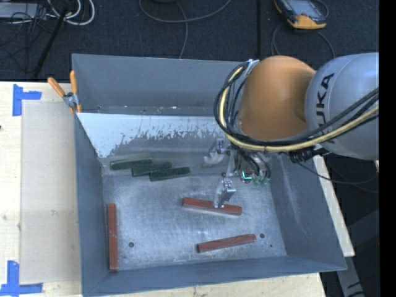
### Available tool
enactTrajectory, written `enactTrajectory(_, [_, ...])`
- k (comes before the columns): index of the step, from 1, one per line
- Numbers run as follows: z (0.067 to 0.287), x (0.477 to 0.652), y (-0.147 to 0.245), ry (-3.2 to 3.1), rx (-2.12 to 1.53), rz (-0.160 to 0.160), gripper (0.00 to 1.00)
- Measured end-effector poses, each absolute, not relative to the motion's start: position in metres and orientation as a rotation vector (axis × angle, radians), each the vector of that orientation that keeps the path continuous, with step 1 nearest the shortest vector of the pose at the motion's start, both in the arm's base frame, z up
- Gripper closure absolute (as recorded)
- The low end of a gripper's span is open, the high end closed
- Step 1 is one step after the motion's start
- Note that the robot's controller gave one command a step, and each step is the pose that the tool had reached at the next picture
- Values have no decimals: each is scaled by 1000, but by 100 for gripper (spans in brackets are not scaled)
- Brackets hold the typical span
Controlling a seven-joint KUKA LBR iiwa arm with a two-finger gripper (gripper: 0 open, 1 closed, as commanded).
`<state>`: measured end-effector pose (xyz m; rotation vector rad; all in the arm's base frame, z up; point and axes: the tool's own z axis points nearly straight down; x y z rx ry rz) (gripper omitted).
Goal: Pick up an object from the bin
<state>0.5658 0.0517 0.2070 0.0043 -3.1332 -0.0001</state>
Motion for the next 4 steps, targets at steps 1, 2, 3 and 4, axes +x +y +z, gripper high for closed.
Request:
enactTrajectory(1, [211,567,52,-3141,2,-1,0])
enactTrajectory(2, [142,568,24,-3145,-57,-3,0])
enactTrajectory(3, [118,564,12,-3131,-157,-1,0])
enactTrajectory(4, [132,565,6,-3140,-122,0,0])
